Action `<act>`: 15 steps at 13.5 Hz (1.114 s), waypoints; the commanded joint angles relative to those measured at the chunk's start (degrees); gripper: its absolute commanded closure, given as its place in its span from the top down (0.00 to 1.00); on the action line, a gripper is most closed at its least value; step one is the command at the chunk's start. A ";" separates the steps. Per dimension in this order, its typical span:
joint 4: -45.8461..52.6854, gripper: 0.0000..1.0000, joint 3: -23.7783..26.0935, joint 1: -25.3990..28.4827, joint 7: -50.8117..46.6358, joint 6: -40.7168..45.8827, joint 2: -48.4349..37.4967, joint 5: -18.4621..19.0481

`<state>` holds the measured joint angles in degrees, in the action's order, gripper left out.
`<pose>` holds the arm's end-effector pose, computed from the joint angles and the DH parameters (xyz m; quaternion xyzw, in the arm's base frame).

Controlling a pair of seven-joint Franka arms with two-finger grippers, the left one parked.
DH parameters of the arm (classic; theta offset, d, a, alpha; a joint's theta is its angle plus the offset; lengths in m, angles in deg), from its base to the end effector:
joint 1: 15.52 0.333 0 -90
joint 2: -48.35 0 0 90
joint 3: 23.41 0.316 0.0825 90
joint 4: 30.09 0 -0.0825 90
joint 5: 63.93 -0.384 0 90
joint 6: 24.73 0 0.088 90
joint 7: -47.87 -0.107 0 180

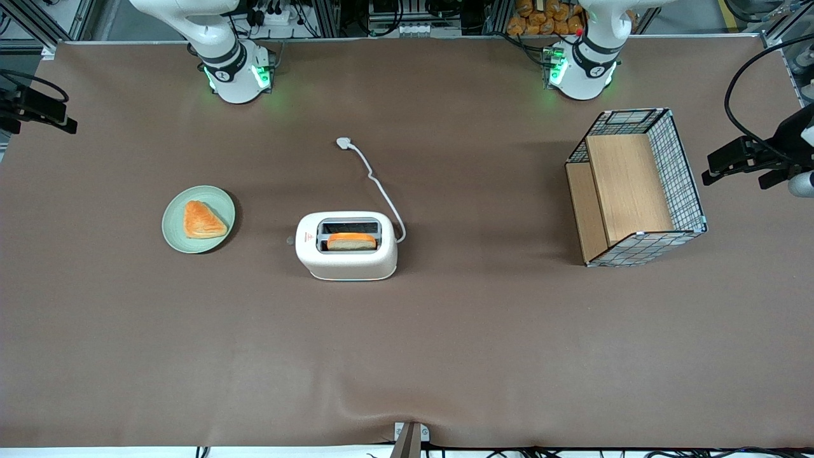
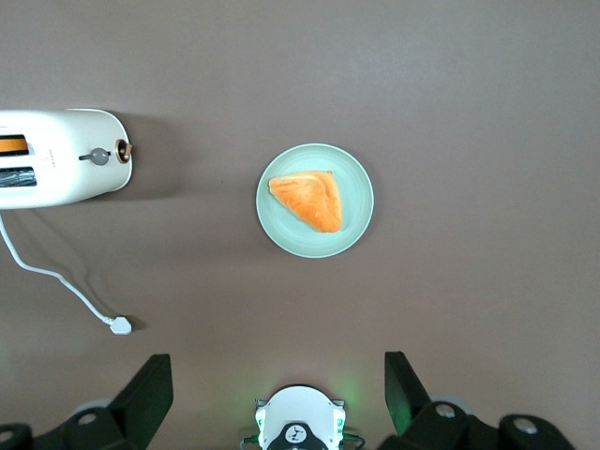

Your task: Press toaster button with right arm

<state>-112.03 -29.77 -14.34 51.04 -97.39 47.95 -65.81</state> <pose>0.5166 -0.0429 0.6684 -0.9968 0.0138 0.0760 0.0220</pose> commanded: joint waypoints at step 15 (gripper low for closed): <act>1.52 1.00 0.12 0.67 -2.91 -4.25 1.90 1.19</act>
<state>-111.67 -29.63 -14.10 48.46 -101.80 49.22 -65.75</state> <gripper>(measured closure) 0.000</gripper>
